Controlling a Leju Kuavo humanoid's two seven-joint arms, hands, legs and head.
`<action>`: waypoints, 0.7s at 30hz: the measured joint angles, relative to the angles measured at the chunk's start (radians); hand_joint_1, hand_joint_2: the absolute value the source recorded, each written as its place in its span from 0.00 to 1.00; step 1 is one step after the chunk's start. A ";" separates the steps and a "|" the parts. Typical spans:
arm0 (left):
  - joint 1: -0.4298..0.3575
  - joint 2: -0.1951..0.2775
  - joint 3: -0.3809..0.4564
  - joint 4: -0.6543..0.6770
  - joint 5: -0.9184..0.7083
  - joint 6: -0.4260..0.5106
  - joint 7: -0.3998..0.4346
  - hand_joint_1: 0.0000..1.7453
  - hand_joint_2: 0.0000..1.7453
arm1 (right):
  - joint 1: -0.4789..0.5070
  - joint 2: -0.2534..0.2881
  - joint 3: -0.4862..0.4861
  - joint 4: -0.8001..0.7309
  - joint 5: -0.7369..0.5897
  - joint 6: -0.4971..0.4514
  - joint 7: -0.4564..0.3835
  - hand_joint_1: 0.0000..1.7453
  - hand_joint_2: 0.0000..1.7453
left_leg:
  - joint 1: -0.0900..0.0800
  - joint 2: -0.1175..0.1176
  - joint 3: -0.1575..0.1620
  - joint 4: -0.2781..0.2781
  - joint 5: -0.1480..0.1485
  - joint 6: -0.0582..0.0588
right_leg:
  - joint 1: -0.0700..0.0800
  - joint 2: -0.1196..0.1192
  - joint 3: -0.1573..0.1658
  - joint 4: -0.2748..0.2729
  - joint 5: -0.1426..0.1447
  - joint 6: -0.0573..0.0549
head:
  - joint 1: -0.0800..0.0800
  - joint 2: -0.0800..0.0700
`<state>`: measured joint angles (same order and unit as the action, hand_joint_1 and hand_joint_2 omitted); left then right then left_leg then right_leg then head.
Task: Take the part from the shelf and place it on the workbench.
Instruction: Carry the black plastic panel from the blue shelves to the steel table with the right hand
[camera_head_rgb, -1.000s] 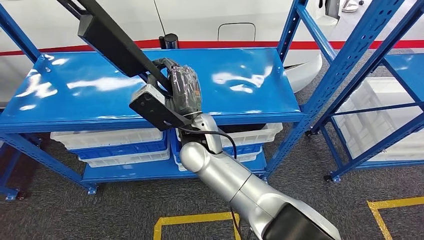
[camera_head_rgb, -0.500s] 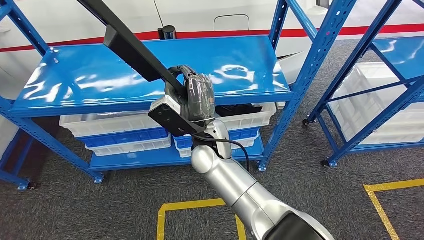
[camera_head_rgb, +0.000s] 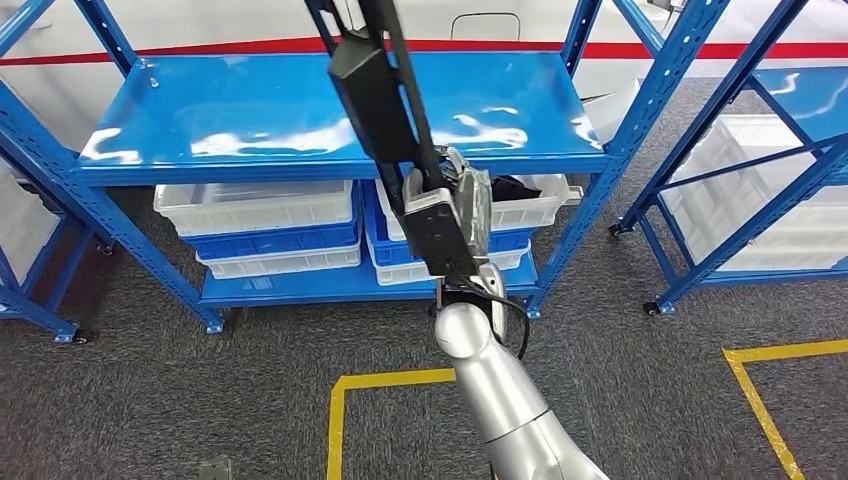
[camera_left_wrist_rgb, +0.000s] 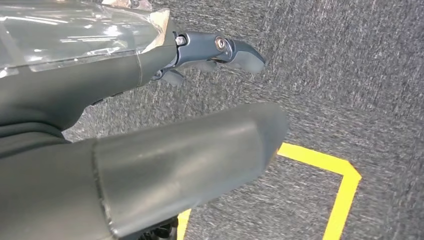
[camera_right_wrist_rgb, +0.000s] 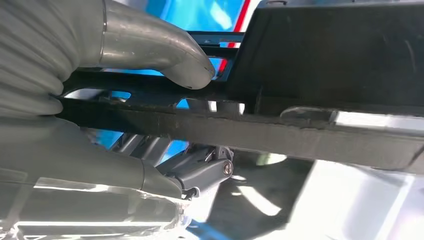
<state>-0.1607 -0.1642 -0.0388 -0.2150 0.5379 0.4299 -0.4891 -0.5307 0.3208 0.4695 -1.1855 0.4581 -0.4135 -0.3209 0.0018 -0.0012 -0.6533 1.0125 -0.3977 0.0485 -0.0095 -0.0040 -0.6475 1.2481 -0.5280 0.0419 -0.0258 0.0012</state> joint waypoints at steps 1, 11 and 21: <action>-0.002 -0.002 -0.001 0.000 -0.005 -0.004 0.000 0.00 0.00 | 0.012 0.001 -0.016 -0.014 -0.010 0.003 -0.006 1.00 1.00 | -0.004 -0.001 -0.011 0.000 0.011 -0.002 | 0.007 0.000 0.064 -0.080 0.004 -0.009 | 0.000 0.000; -0.010 -0.011 -0.009 -0.005 -0.034 -0.026 -0.022 0.00 0.00 | 0.137 -0.011 -0.101 -0.103 -0.024 0.008 -0.053 1.00 1.00 | 0.007 -0.002 -0.091 0.187 -0.134 -0.056 | 0.009 -0.006 0.119 -0.289 0.067 -0.061 | -0.014 0.000; -0.016 -0.011 -0.027 -0.014 -0.053 -0.036 -0.038 0.00 0.00 | 0.230 -0.028 -0.150 -0.191 -0.030 0.006 -0.065 1.00 1.00 | 0.010 -0.006 0.141 -0.010 -0.112 -0.040 | 0.001 -0.009 0.009 -0.247 0.140 -0.005 | -0.016 0.000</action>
<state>-0.1770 -0.1756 -0.0661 -0.2287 0.4849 0.3943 -0.5273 -0.3004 0.2924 0.3194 -1.3770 0.4276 -0.4080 -0.3855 0.0121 -0.0068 -0.5120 1.0022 -0.5097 0.0082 -0.0081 -0.0129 -0.6385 1.0007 -0.3877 0.0371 -0.0421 0.0011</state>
